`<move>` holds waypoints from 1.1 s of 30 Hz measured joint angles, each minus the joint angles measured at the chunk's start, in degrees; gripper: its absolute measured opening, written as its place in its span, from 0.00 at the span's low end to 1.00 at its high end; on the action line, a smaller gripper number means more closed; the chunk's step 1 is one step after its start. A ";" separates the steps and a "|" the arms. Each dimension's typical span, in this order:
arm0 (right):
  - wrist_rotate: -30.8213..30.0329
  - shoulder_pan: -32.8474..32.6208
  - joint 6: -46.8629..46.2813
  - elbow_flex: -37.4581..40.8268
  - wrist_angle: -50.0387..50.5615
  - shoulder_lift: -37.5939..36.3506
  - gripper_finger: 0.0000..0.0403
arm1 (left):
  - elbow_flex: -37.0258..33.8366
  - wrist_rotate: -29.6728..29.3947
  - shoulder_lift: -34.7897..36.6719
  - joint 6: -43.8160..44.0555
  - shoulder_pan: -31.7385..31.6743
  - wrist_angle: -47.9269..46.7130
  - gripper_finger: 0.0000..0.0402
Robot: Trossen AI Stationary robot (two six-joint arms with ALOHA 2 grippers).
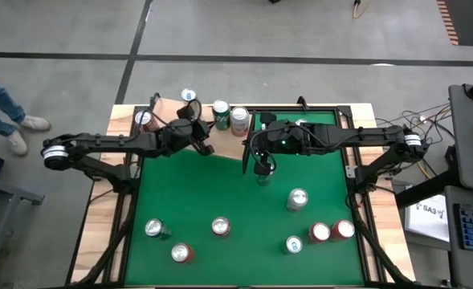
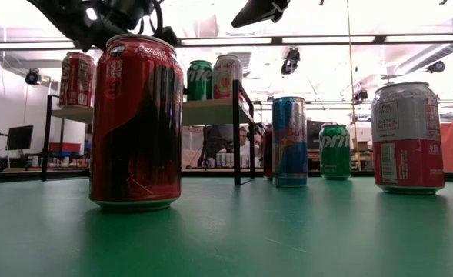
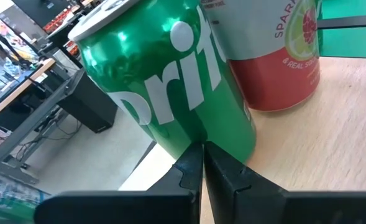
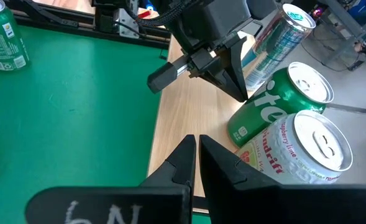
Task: Place canned beverage on shelf
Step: Put the green soda can on the shelf
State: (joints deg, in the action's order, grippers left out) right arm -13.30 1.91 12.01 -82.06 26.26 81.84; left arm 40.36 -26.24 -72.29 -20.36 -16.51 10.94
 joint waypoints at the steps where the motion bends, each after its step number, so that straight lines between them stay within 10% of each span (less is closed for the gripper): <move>1: 0.00 0.00 0.00 0.00 0.00 0.00 0.03 | 0.00 0.00 -0.06 0.02 0.00 0.00 0.00; 33: 0.00 0.00 -0.15 0.02 0.00 0.00 0.03 | 0.02 6.42 -3.09 6.96 0.66 4.16 0.00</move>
State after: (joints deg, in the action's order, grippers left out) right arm -13.30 1.91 11.86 -82.04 26.26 81.84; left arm 40.38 -19.82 -75.38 -13.40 -15.86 15.09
